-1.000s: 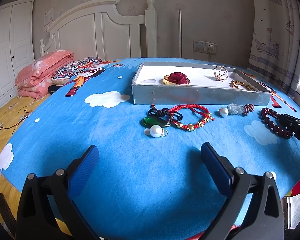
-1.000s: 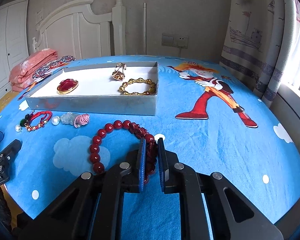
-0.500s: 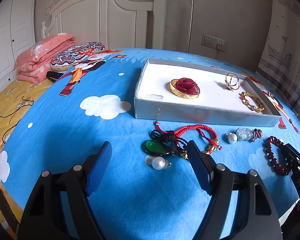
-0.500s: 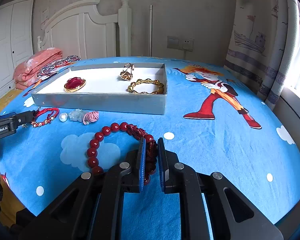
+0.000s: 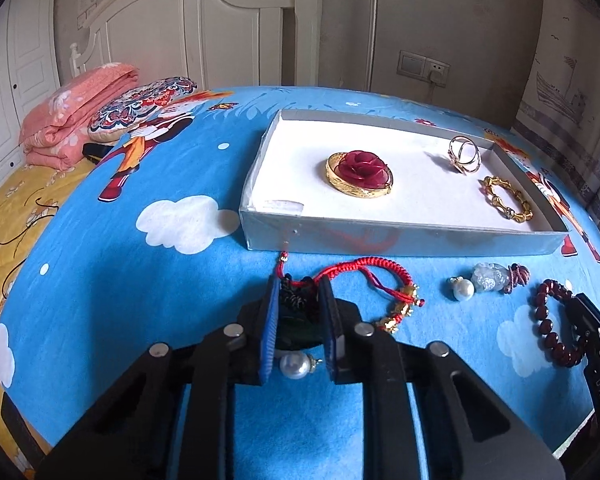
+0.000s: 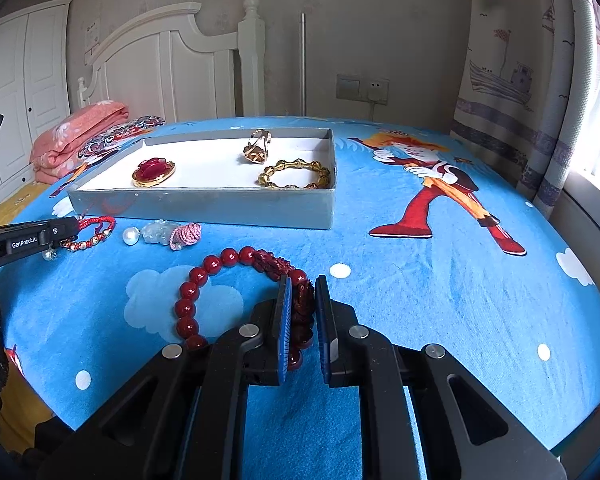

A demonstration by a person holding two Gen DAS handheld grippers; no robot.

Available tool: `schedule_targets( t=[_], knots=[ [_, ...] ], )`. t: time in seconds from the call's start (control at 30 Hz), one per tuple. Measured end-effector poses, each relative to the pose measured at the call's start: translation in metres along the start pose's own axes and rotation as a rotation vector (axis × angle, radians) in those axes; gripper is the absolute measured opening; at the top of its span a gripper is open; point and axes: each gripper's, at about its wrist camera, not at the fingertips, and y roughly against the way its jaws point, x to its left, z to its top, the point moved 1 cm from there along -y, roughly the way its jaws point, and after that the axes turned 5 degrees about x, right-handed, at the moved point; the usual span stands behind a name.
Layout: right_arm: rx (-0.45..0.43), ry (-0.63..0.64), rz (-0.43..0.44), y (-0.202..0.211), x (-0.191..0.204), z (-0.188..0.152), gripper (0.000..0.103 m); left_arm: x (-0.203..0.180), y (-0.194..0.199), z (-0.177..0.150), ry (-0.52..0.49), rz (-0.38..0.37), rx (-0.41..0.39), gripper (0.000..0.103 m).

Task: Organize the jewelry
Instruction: 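Grasp the green jade pendant with the left tool while the right tool holds the bead bracelet, then lower pendant and bead bracelet into the white tray and open both tools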

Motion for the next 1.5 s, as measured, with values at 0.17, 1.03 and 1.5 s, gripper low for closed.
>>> schedule_targets(
  t=[0.17, 1.03, 1.5],
  knots=[
    [-0.001, 0.001, -0.001, 0.000, 0.000, 0.000, 0.013, 0.008, 0.012, -0.009, 0.045, -0.025, -0.051, 0.013],
    [-0.011, 0.024, 0.027, 0.015, 0.020, -0.010, 0.013, -0.004, 0.062, -0.062, -0.040, -0.025, -0.161, 0.012],
    [-0.041, 0.095, 0.020, 0.031, 0.042, -0.012, 0.013, -0.005, 0.066, -0.073, -0.063, -0.039, -0.168, 0.012]
  ],
)
